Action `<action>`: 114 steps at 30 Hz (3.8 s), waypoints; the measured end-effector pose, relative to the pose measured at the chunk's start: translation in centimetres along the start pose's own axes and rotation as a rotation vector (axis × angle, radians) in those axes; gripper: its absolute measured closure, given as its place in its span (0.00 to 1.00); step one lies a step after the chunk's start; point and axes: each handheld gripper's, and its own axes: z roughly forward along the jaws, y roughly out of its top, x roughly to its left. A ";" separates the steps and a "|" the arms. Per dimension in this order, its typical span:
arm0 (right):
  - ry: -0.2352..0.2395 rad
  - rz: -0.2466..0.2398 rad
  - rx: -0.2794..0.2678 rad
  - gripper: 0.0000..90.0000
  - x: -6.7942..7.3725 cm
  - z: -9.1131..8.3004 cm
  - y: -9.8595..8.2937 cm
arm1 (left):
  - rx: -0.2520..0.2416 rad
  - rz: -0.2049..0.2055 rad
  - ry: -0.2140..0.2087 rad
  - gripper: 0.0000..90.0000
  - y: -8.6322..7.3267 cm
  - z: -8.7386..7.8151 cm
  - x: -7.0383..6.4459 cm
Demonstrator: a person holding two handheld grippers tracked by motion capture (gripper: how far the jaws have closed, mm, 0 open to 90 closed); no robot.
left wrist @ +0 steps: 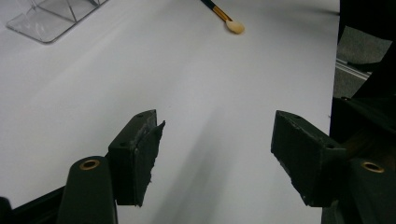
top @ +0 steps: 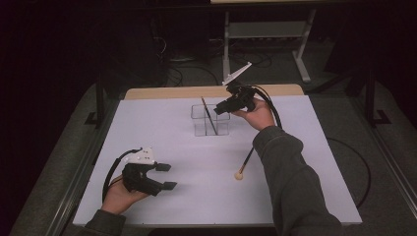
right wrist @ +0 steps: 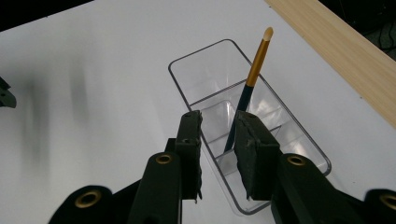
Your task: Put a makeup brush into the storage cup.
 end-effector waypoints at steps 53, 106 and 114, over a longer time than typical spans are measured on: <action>-0.011 0.020 -0.019 0.66 1.2 -3.1 -3.4 | 0.006 -0.002 0.001 0.35 -0.1 0.4 0.1; -0.022 0.062 -0.047 0.49 4.0 -6.4 -8.8 | 0.006 0.008 0.002 0.33 0.3 0.9 0.0; -0.016 0.067 -0.036 0.48 4.4 -6.3 -9.5 | 0.003 0.005 0.005 0.33 0.2 0.7 -0.1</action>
